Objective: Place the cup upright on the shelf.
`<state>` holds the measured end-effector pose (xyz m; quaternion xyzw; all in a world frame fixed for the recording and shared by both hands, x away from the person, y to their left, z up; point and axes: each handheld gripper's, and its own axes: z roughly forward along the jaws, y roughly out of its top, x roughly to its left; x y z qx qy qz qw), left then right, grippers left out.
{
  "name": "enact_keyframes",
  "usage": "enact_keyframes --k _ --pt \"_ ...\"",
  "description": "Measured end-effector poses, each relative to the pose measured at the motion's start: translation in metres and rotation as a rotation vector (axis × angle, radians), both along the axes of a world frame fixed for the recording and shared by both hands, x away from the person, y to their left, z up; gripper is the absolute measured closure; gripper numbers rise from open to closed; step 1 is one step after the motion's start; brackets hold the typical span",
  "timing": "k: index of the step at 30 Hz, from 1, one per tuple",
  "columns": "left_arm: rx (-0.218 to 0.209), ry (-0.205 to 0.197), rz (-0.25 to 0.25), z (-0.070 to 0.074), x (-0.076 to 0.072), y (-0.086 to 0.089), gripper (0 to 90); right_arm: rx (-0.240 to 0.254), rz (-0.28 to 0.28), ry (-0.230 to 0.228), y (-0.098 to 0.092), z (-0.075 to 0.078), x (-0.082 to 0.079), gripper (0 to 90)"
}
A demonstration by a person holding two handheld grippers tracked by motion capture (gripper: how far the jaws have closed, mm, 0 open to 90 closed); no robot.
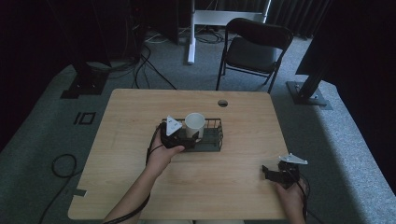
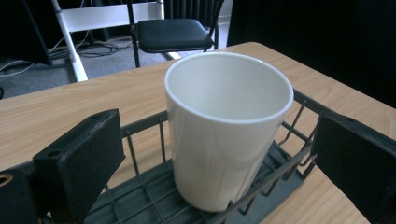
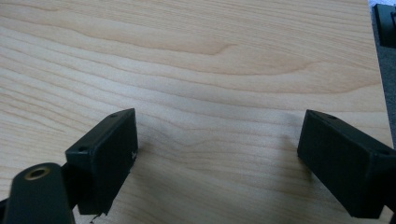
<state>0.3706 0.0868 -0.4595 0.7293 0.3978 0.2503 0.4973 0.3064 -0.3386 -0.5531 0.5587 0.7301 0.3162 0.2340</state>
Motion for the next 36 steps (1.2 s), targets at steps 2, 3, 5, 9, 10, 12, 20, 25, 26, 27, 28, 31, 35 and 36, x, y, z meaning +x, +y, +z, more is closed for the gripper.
enact_keyframes --k 2,3,5,9,10,12,20,25,26,27,28,31,35,36 --pt "-0.001 -0.002 0.0 0.001 -0.003 0.004 3.1 -0.001 0.001 0.0 0.0 0.0 0.0 11.7" --pt "0.0 -0.005 -0.001 0.001 -0.005 0.006 3.1 -0.001 0.001 0.0 0.0 0.0 0.0 11.7" --pt "0.002 -0.007 -0.005 0.002 -0.009 0.01 3.1 -0.001 0.001 0.0 0.0 0.0 0.0 11.7" --pt "0.008 -0.011 -0.004 0.0 -0.016 0.019 3.1 -0.001 0.001 0.0 0.0 0.0 0.0 11.7" --pt "0.012 -0.011 -0.006 0.0 -0.017 0.021 3.1 -0.002 0.002 0.0 0.0 0.0 0.0 11.7" --pt "0.019 -0.013 -0.006 -0.002 -0.021 0.025 3.1 -0.002 0.002 0.0 0.0 0.0 0.0 11.7" --pt "0.008 -0.023 -0.006 -0.007 -0.035 0.041 3.1 -0.002 0.002 0.0 0.0 0.0 0.0 11.7" --pt "0.004 -0.034 -0.005 -0.006 -0.043 0.049 3.1 -0.002 0.002 0.0 0.0 0.0 0.0 11.7" --pt "0.003 -0.035 -0.003 -0.007 -0.045 0.051 3.1 -0.002 0.002 0.0 0.0 0.0 0.0 11.7" --pt "0.003 -0.036 0.0 -0.007 -0.047 0.053 3.1 -0.002 0.002 0.0 0.0 0.0 0.0 11.7" --pt "0.0 -0.033 -0.001 -0.008 -0.048 0.055 3.1 -0.002 0.002 0.0 0.0 0.0 0.0 11.7" --pt "-0.002 -0.033 0.012 -0.01 -0.052 0.061 3.1 -0.002 0.002 0.0 0.0 0.0 0.0 11.7" --pt "-0.006 -0.04 0.022 -0.012 -0.059 0.069 3.1 -0.002 0.002 0.0 0.0 0.0 0.0 11.7" --pt "-0.011 -0.036 0.026 -0.012 -0.06 0.071 3.1 -0.002 0.002 0.0 0.0 0.0 0.0 11.7"
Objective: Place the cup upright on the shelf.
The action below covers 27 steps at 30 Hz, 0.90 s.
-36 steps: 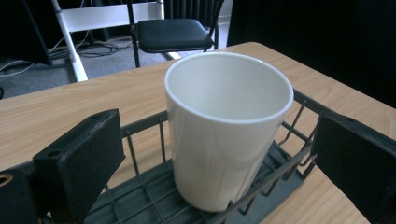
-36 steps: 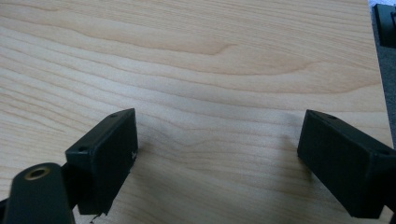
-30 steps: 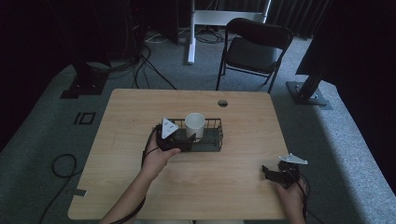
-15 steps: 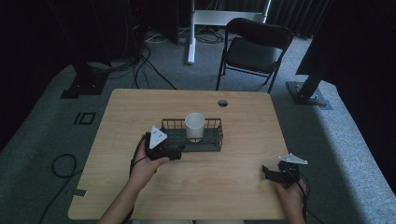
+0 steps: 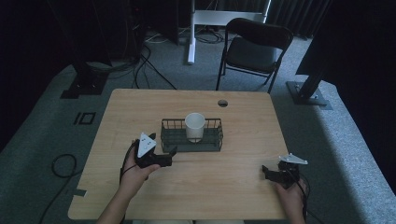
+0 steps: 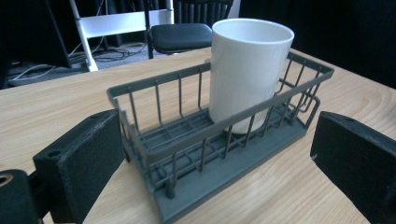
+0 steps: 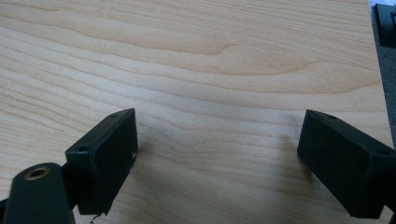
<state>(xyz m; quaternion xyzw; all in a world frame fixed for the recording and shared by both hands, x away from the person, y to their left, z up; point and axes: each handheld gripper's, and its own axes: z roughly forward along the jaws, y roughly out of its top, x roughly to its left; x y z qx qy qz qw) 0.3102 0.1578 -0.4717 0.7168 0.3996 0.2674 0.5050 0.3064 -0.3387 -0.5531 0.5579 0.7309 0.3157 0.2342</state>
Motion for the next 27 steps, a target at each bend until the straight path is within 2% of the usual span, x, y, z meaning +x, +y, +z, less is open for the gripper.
enact_keyframes --k 9,17,18,25,27 --pt "0.001 0.021 0.041 -0.018 -0.015 0.022 3.1 0.0 0.001 -0.002 0.0 0.0 0.0 11.7" --pt "-0.014 0.053 0.088 -0.035 -0.017 0.037 3.1 -0.002 0.001 -0.001 0.0 0.0 0.0 11.7" --pt "0.001 0.067 0.107 -0.042 -0.018 0.041 3.1 -0.002 0.001 -0.001 0.0 0.0 0.0 11.7" --pt "-0.003 0.121 0.174 -0.056 -0.02 0.053 3.2 -0.002 0.001 -0.002 0.0 0.0 0.0 11.7" --pt "0.015 0.128 0.195 -0.059 -0.019 0.057 3.2 -0.002 0.001 -0.001 0.0 0.0 0.0 11.7"
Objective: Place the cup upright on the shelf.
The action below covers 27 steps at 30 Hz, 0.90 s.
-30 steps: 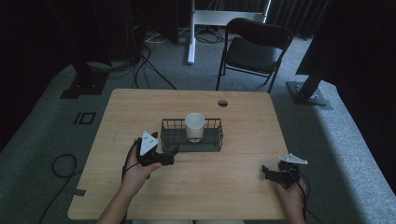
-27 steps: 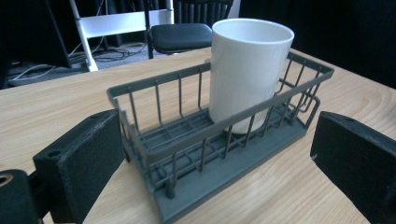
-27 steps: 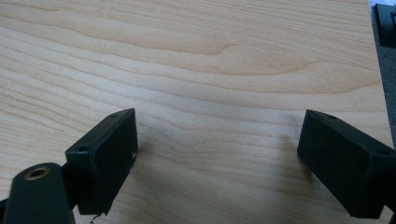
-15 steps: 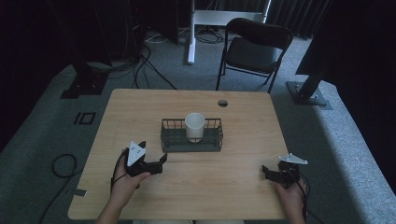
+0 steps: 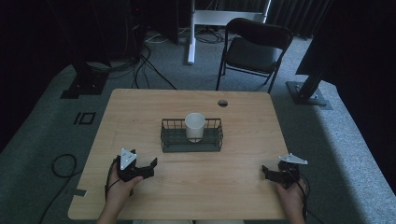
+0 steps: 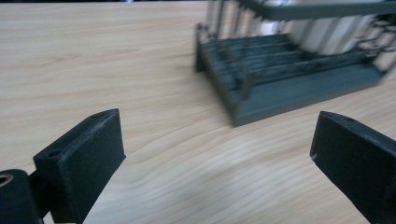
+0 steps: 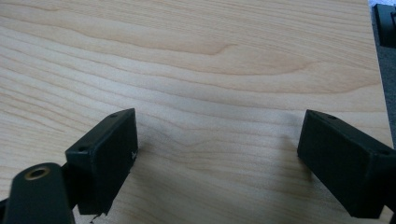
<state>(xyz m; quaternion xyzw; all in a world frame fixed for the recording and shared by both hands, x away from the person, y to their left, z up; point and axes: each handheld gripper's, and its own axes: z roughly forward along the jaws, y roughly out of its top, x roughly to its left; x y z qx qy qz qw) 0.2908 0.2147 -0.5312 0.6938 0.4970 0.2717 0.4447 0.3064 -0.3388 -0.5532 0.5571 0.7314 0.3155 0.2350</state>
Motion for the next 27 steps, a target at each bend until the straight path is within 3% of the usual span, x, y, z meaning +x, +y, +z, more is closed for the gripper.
enact_keyframes --k 14,18,27 --pt "0.012 0.091 0.109 -0.014 -0.003 0.021 3.2 0.0 0.0 0.0 0.0 0.0 0.0 11.7" --pt "0.037 0.114 0.141 -0.014 -0.004 0.028 3.2 0.0 0.0 0.0 0.0 0.0 0.0 11.7" --pt "0.087 0.213 0.209 -0.016 -0.009 0.049 3.2 0.0 0.0 0.0 0.0 0.0 0.0 11.7"
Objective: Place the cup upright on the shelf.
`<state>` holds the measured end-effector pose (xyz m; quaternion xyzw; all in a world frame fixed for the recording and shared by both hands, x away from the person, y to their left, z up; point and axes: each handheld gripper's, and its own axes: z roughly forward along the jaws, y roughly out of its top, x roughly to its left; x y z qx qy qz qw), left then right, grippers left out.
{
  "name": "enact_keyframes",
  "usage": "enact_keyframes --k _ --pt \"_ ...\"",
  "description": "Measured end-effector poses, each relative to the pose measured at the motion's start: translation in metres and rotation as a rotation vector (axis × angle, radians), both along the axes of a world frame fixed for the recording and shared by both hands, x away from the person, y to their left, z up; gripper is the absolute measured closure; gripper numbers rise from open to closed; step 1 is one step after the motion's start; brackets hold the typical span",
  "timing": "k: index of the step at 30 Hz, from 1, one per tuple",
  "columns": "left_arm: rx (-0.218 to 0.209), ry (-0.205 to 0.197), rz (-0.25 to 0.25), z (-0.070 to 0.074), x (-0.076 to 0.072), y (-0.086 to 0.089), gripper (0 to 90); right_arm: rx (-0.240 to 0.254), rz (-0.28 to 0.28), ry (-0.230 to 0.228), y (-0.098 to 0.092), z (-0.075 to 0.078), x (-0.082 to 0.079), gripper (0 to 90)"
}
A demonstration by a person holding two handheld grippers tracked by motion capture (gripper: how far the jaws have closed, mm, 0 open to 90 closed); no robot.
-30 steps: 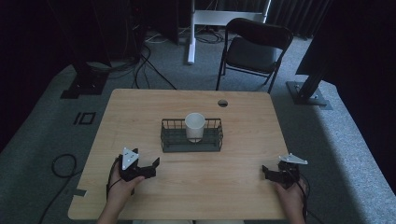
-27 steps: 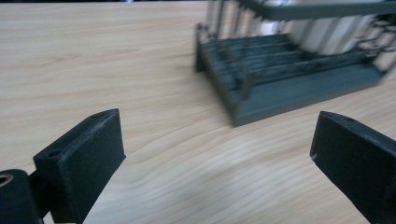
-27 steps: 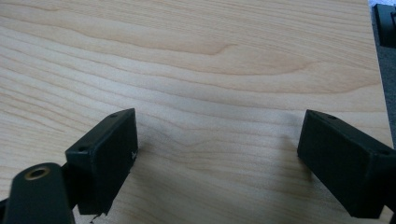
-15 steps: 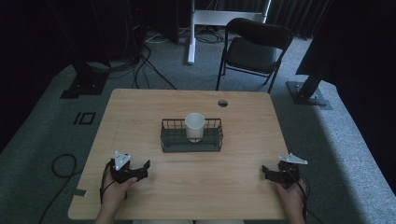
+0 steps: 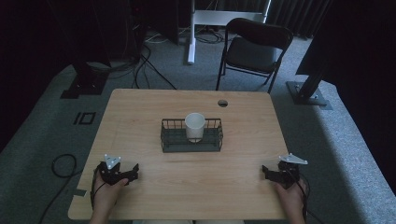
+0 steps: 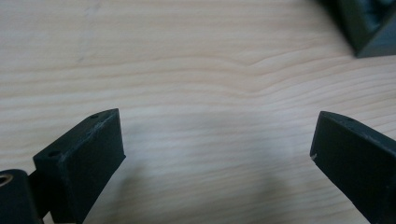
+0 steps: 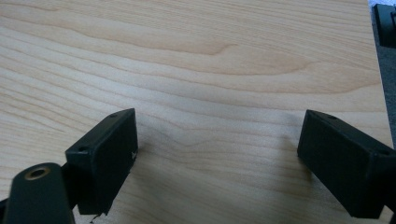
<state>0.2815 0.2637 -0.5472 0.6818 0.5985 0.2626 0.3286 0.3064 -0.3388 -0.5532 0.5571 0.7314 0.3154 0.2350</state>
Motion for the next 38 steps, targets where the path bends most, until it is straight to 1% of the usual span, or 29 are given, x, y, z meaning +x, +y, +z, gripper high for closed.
enact_keyframes --k 1,3,4,5,7,10,12,16,18,24,30,38 --pt "0.008 0.009 0.0 0.0 -0.001 0.002 3.2 0.0 0.0 0.0 0.0 0.0 0.0 11.7" --pt "0.008 0.004 0.025 0.0 -0.002 0.006 3.2 0.001 0.0 0.0 0.0 0.0 0.0 11.7" --pt "0.019 0.009 0.027 0.0 -0.003 0.008 3.2 0.0 0.0 0.0 0.0 0.0 0.0 11.7" --pt "0.019 0.009 0.027 0.0 -0.003 0.008 3.2 0.0 0.0 0.0 0.0 0.0 0.0 11.7" --pt "0.027 0.019 0.053 -0.001 -0.005 0.013 3.2 0.0 0.0 0.0 0.0 0.0 0.0 11.7" --pt "0.025 0.025 0.049 -0.001 -0.006 0.015 3.2 0.0 0.0 0.0 0.0 0.0 0.0 11.7" --pt "0.033 0.044 0.045 -0.001 -0.008 0.019 3.2 0.0 0.0 0.0 0.0 0.0 0.0 11.7" --pt "0.047 0.068 0.054 -0.002 -0.011 0.025 3.3 0.0 0.0 0.0 0.0 0.0 0.0 11.7" --pt "0.053 0.093 0.05 -0.003 -0.011 0.027 5.0 0.0 0.0 0.0 0.0 0.0 0.0 11.7" --pt "0.05 0.096 0.051 -0.003 -0.011 0.026 3.6 0.0 0.0 0.0 0.0 0.0 0.0 11.7" --pt "0.049 0.098 0.081 -0.004 -0.011 0.024 2.9 0.001 0.0 0.0 0.0 0.0 0.0 11.7" --pt "0.05 0.098 0.081 -0.004 -0.011 0.024 2.8 0.001 0.0 0.0 0.0 0.0 0.0 11.6"
